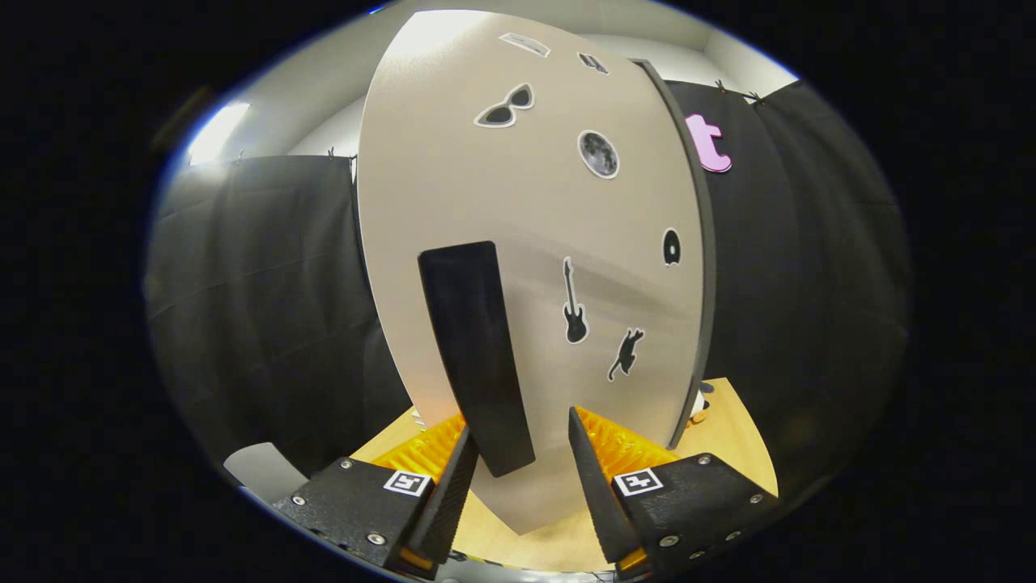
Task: Open the shoe cabinet door, grab the shoes and put them into the shoe cabinet, then close the shoe cabinet door.
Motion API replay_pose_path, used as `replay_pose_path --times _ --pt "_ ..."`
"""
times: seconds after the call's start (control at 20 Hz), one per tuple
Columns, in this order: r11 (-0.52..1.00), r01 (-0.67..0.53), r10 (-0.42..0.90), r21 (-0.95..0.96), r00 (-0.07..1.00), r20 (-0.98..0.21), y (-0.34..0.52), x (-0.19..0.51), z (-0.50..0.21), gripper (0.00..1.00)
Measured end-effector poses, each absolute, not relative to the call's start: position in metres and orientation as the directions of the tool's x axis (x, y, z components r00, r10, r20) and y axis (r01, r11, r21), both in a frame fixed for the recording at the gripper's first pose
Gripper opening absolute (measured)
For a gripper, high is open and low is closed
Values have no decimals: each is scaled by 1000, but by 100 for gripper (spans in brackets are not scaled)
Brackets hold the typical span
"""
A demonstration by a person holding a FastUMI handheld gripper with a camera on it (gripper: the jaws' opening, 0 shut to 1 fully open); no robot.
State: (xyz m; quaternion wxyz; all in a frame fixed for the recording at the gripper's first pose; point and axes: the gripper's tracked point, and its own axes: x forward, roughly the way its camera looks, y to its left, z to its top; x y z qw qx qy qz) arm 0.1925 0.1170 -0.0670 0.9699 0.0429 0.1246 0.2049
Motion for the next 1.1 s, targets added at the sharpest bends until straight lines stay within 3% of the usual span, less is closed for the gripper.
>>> replay_pose_path --times 1.1 --pt "919 -382 394 97 901 -180 181 251 -67 92"
